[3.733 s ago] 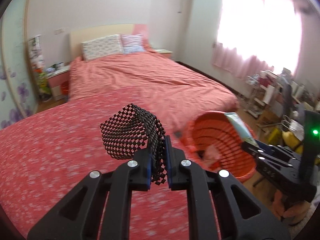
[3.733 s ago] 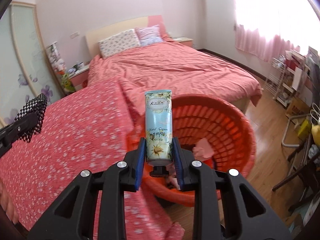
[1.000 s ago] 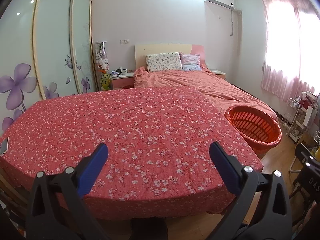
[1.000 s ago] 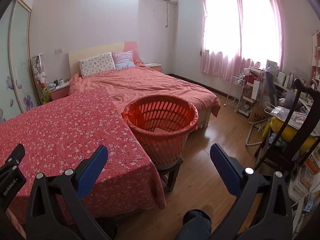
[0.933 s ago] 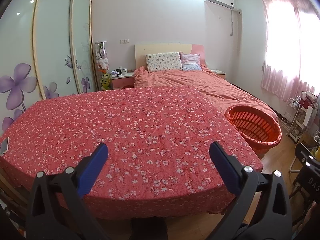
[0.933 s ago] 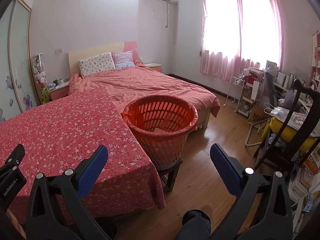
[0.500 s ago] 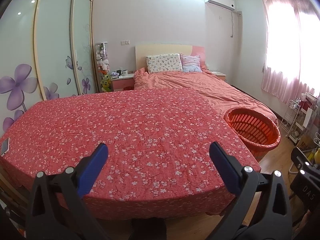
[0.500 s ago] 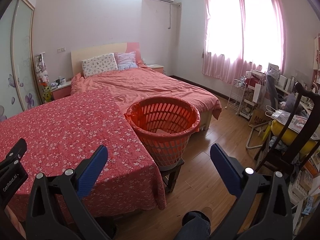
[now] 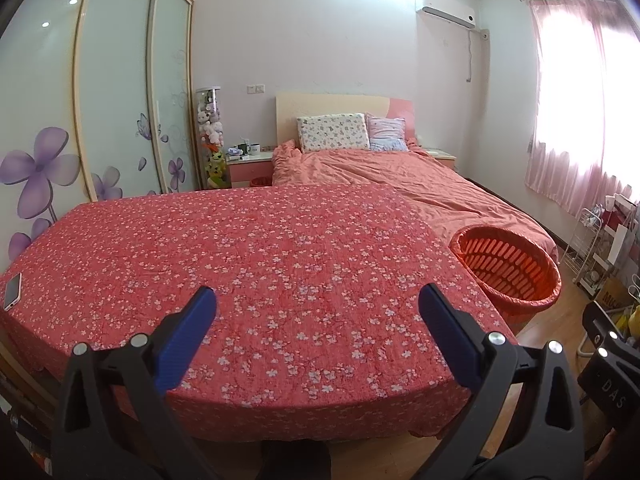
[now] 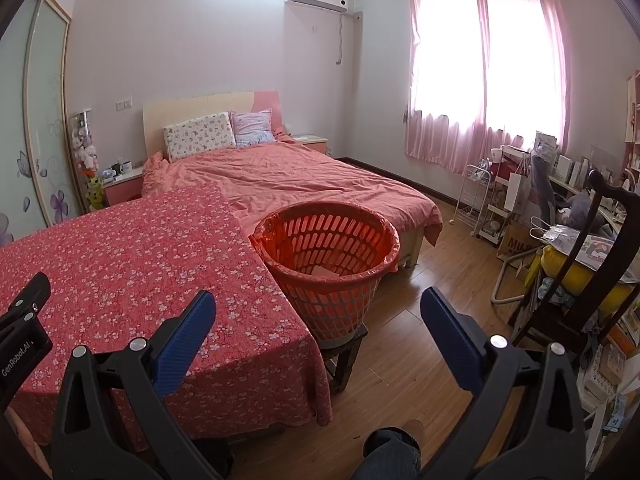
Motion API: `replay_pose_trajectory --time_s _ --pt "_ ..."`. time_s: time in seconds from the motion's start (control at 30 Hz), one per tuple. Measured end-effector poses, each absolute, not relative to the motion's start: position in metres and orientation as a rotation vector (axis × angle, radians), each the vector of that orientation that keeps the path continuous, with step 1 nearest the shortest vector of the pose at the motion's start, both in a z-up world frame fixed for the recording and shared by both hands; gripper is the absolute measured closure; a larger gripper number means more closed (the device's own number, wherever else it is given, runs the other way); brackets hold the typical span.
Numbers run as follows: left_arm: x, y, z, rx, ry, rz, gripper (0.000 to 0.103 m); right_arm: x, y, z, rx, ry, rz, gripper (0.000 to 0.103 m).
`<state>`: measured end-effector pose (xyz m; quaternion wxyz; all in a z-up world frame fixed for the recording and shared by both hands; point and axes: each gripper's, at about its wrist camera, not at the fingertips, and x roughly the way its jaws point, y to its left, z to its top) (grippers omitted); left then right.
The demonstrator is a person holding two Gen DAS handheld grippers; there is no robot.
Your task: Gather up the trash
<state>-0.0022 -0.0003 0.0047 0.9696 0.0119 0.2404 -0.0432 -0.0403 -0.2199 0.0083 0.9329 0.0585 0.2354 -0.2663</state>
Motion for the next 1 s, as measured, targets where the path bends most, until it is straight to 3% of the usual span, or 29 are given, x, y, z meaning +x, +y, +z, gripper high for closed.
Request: replay_pose_trajectory --time_s 1.0 --pt "-0.0026 0.0038 0.0099 0.017 0.472 -0.049 0.004 -0.0374 -0.221 0.0113 0.117 0.476 -0.542 0.002"
